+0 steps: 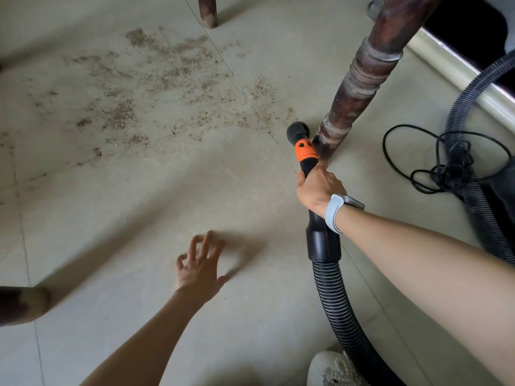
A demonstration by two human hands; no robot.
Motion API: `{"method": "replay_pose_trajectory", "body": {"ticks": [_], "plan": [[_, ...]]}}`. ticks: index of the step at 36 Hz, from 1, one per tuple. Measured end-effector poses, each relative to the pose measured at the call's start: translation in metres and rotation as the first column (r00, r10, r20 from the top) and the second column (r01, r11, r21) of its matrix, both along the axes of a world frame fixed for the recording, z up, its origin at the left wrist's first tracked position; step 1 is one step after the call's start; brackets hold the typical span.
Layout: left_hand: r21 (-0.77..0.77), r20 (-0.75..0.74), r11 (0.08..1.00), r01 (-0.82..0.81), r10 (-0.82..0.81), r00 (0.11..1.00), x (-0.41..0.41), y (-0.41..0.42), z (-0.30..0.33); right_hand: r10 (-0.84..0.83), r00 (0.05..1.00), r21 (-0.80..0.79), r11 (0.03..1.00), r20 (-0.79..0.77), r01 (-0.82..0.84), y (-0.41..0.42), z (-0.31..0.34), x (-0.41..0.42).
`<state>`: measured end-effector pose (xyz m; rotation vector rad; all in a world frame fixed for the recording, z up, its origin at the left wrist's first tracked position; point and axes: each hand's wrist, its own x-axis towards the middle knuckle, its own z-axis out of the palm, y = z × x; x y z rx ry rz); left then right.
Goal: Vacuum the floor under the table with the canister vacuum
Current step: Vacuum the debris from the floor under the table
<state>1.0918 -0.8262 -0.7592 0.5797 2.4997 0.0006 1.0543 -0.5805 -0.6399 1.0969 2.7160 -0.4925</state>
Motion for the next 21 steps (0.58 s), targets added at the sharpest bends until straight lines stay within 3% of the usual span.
{"method": "replay_pose_trajectory", "body": {"ticks": [13,21], "plan": [[0.014,0.001,1.0,-0.006,0.006,1.0,0.0,0.001,0.003,0.117,0.993,-0.04,0.992,-0.029,-0.118,-0.024,-0.008,-0.011],[0.028,0.002,0.999,-0.018,0.018,1.0,0.001,0.0,0.003,0.07,0.997,-0.004,0.998,-0.04,-0.07,-0.012,-0.007,-0.014]]}}
